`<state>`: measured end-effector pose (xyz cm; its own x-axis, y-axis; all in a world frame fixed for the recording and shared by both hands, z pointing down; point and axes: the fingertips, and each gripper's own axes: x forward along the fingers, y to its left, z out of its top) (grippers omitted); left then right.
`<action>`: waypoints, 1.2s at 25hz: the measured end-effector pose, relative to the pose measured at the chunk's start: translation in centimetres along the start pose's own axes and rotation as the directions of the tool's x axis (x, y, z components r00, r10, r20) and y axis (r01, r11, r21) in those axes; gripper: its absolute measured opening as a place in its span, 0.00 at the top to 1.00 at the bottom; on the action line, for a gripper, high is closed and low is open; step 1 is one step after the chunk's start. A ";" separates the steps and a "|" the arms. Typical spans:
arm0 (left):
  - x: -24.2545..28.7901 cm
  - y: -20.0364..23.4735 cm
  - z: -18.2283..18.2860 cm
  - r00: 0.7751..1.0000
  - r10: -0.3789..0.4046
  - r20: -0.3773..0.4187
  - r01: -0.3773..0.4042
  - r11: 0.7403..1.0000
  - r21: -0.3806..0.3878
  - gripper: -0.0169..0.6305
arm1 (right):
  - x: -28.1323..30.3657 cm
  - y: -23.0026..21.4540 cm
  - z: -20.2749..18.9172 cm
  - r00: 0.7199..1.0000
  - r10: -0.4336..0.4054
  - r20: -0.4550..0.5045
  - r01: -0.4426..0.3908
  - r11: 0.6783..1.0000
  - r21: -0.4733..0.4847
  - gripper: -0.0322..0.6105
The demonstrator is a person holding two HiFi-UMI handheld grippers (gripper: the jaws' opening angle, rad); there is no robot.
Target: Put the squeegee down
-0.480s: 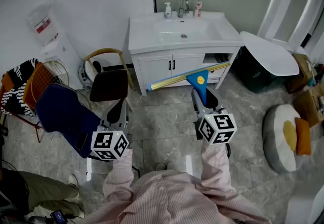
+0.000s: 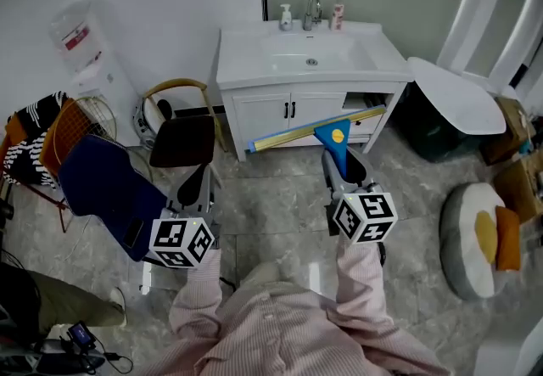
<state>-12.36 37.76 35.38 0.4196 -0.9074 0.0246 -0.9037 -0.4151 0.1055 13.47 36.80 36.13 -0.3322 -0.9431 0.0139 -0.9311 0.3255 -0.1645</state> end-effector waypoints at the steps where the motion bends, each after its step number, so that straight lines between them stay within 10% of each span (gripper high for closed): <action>1: 0.2 0.1 -0.2 1.000 0.004 -0.001 -0.004 1.000 -0.010 0.98 | 0.1 -0.1 0.0 1.000 0.004 0.000 -0.004 1.000 0.003 0.75; 30: 27.8 12.5 -0.9 0.993 -0.085 -0.084 0.082 0.996 -0.045 0.98 | 26.4 -7.8 -1.4 0.997 -0.011 -0.074 0.013 0.999 0.038 0.75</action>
<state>-11.95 7.43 38.23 0.5007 -0.8599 0.0990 -0.8616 -0.4842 0.1521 11.78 9.47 39.13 -0.3326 -0.9389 0.0890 -0.9291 0.3100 -0.2015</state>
